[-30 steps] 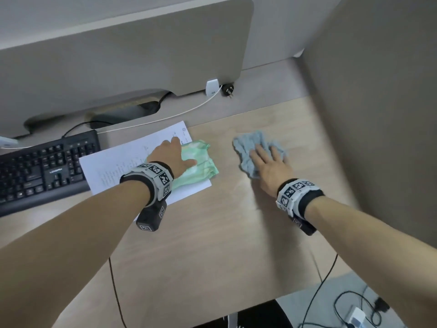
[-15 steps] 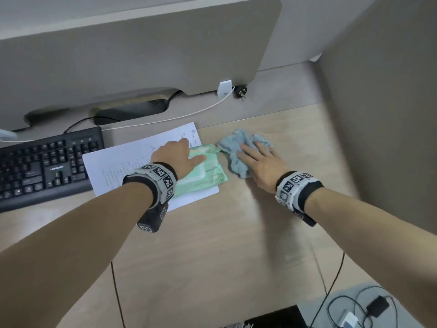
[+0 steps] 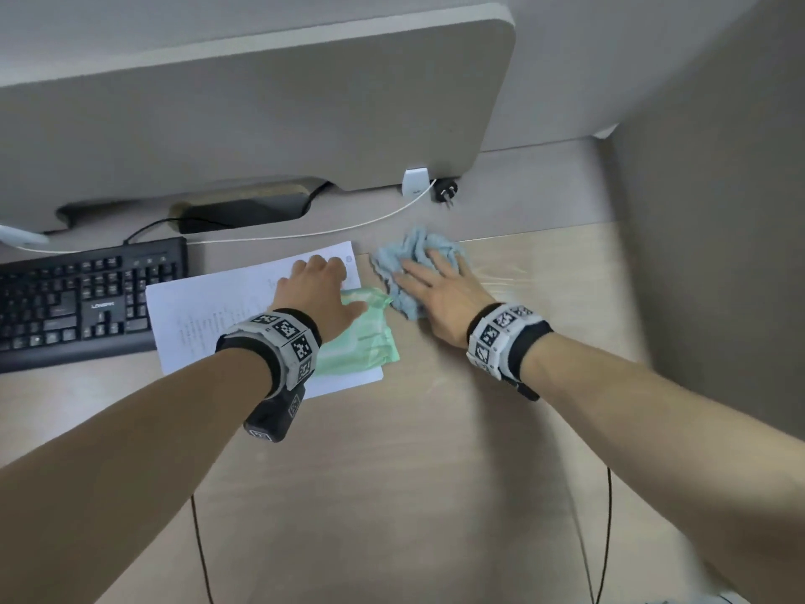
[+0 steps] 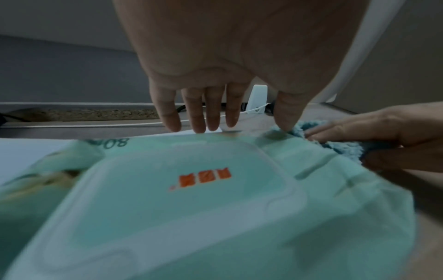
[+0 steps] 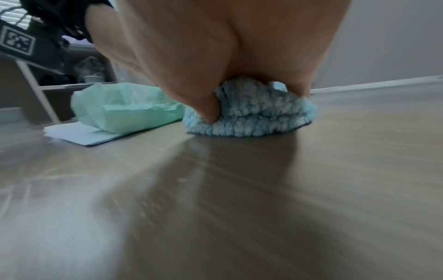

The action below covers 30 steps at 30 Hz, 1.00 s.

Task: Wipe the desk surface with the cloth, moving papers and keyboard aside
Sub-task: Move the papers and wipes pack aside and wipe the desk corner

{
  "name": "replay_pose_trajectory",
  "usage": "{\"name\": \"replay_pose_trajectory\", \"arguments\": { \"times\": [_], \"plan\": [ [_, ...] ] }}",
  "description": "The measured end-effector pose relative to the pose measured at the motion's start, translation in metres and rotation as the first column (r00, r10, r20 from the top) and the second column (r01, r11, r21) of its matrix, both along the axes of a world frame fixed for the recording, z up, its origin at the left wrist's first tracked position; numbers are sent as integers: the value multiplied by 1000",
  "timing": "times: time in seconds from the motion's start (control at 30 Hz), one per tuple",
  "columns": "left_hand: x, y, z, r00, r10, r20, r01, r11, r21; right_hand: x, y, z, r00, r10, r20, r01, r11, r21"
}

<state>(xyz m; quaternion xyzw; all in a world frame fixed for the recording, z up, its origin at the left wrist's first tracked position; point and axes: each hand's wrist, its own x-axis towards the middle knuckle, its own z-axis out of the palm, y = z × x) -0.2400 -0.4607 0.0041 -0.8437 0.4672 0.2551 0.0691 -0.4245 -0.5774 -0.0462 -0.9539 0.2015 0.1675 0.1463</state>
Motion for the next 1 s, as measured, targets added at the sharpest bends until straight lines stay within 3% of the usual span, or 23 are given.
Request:
{"name": "replay_pose_trajectory", "arguments": {
  "times": [0.07, 0.17, 0.27, 0.4, 0.47, 0.53, 0.7, 0.87, 1.0],
  "plan": [
    [-5, -9, 0, 999, 12, -41, -11, 1000, 14, -27, -7, -3, 1000, 9, -19, -9, 1000, -13],
    [-14, -19, 0, 998, 5, -68, -4, 1000, 23, -56, -30, -3, 990, -136, -39, 136, 991, -19],
    [-19, -24, 0, 998, -1, -60, 4, 998, 59, -38, -40, 3, 960, -271, -68, 272, 962, 7],
    [-24, -25, -1, 997, 27, -71, -21, 997, 75, -6, -12, 8, 982, -185, -33, 188, 979, 86],
    [-28, -29, -1, 997, 4, -79, 2, 997, 74, -28, -4, 4, 989, -143, -33, 145, 987, 66],
    [-30, -34, -1, 997, -12, -75, 17, 998, 68, -64, -14, -3, 974, -226, -13, 226, 974, 9],
    [-34, -53, -12, 993, -100, -63, 109, 983, 150, -141, -63, -3, 754, -657, -28, 655, 754, -45],
    [-33, -65, -23, 991, -115, -67, 126, 974, 189, -120, -101, -8, 622, -781, -55, 779, 625, -52],
    [-27, -67, -29, 988, -135, -77, 147, 971, 191, -92, -148, -7, 593, -803, -63, 801, 596, -52]
  ]
}}
